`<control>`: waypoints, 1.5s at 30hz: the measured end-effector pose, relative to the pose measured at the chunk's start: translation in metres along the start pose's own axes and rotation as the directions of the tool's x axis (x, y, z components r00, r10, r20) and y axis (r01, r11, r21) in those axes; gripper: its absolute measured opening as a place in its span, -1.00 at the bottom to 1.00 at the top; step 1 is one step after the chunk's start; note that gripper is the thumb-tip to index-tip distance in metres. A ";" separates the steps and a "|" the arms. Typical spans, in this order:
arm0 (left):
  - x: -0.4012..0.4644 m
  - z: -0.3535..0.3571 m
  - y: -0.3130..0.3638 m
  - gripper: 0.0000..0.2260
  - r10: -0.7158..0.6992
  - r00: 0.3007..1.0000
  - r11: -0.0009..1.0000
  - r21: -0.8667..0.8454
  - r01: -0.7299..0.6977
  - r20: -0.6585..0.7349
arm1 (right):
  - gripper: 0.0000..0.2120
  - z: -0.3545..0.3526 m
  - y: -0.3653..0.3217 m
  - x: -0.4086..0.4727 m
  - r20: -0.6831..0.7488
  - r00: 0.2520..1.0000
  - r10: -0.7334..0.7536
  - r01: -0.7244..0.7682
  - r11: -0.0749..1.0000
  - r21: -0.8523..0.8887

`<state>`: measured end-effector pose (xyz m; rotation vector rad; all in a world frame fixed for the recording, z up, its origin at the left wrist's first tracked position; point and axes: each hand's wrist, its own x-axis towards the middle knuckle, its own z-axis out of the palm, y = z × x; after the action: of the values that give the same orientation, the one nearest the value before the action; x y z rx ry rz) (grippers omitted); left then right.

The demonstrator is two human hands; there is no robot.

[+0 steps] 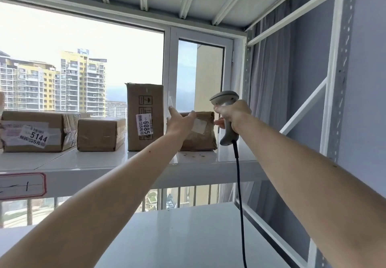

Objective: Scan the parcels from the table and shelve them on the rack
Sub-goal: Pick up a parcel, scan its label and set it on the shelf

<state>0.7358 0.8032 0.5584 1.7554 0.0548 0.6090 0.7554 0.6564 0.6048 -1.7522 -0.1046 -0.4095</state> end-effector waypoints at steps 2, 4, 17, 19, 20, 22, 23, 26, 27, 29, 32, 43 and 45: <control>-0.010 0.001 -0.001 -0.22 0.066 0.998 0.994 0.086 -0.066 0.002 | -0.71 -0.008 0.003 -0.007 -0.011 1.000 -0.010 0.010 1.000 -0.012; -0.023 0.003 -0.001 -0.22 0.166 0.986 0.969 0.187 -0.160 -0.012 | -0.62 -0.019 0.009 -0.014 -0.043 0.999 -0.023 0.023 1.000 -0.007; -0.145 0.095 -0.017 -0.77 0.659 0.719 0.726 0.062 -0.685 0.220 | -0.70 -0.147 0.071 -0.119 -0.365 0.931 -0.010 0.004 1.000 -0.017; -0.162 0.124 -0.027 -0.81 0.643 0.710 0.746 -0.027 -0.665 0.288 | -0.70 -0.175 0.085 -0.142 -0.431 0.902 0.011 -0.030 0.999 -0.038; -0.171 0.135 -0.030 -0.80 0.629 0.708 0.757 -0.048 -0.651 0.320 | -0.70 -0.187 0.092 -0.152 -0.451 0.892 0.026 -0.052 0.998 -0.046; -0.191 0.161 -0.036 -0.77 0.608 0.694 0.770 -0.076 -0.633 0.385 | -0.70 -0.213 0.108 -0.175 -0.499 0.865 0.052 -0.102 0.992 -0.075; -0.204 0.174 -0.038 -0.76 0.599 0.684 0.776 -0.092 -0.624 0.416 | -0.70 -0.228 0.117 -0.187 -0.525 0.849 0.058 -0.123 0.988 -0.091; -0.246 0.211 -0.043 -0.73 0.571 0.639 0.789 -0.131 -0.600 0.516 | -0.76 -0.271 0.143 -0.228 -0.598 0.797 0.084 -0.193 0.974 -0.121; -0.261 0.222 -0.045 -0.74 0.566 0.616 0.788 -0.140 -0.600 0.548 | -0.79 -0.285 0.151 -0.242 -0.620 0.779 0.093 -0.216 0.968 -0.126; -0.292 0.245 -0.050 -0.79 0.550 0.574 0.791 -0.158 -0.591 0.607 | -0.84 -0.313 0.168 -0.270 -0.654 0.747 0.120 -0.265 0.956 -0.127; -0.339 0.277 -0.058 -0.80 0.510 0.512 0.802 -0.166 -0.574 0.691 | -0.87 -0.357 0.194 -0.311 -0.705 0.689 0.168 -0.332 0.938 -0.101; -0.529 0.398 -0.066 -0.82 0.353 0.317 0.850 -0.160 -0.503 0.880 | -0.83 -0.525 0.274 -0.451 -0.816 0.473 0.332 -0.516 0.855 0.049; -0.568 0.418 -0.065 -0.81 0.331 0.289 0.856 -0.157 -0.493 0.898 | -0.81 -0.553 0.286 -0.477 -0.817 0.454 0.357 -0.539 0.840 0.067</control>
<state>0.4428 0.2499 0.2281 2.0486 -1.2285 -0.1148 0.2750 0.1317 0.2741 -1.5368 1.1069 -0.8041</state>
